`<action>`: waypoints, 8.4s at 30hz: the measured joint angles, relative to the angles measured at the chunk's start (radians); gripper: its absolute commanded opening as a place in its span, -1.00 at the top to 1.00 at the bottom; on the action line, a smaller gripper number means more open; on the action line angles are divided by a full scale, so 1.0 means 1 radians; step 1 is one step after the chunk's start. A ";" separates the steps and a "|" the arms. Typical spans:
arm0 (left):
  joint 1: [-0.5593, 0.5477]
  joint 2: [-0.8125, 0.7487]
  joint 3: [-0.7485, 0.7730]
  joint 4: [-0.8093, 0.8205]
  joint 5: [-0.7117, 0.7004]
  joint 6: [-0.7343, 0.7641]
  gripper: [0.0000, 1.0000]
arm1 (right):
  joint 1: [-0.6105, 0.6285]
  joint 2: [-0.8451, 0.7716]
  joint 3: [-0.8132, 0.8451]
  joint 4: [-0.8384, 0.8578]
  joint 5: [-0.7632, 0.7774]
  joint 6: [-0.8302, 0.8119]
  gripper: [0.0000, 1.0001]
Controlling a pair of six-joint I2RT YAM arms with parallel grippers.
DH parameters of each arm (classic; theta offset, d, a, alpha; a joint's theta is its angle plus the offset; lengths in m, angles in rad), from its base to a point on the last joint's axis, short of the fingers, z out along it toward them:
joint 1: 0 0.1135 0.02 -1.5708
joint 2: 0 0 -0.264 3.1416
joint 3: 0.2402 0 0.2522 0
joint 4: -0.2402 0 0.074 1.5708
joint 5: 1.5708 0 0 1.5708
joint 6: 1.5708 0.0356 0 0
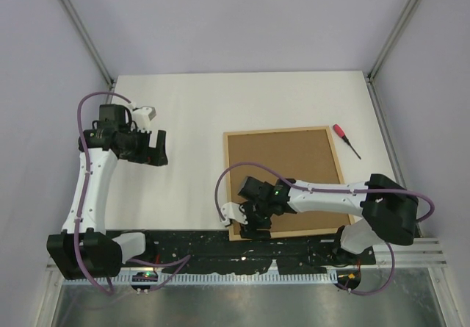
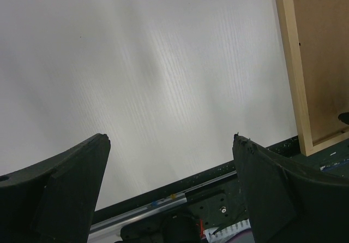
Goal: Take the photo out of the frame
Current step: Turn over the photo frame at the center of the board.
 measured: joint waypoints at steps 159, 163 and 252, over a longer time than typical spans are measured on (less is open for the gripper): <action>-0.596 -0.029 -0.462 1.187 0.357 0.526 -0.99 | -0.271 -0.176 0.425 -0.314 0.513 -0.367 0.85; -0.541 -0.072 -0.462 1.173 0.319 0.478 -0.99 | -0.274 -0.150 0.454 -0.359 0.526 -0.336 0.85; -0.383 0.077 -0.341 1.300 0.688 0.175 -0.99 | -0.352 -0.121 0.676 -0.570 0.515 -0.328 0.84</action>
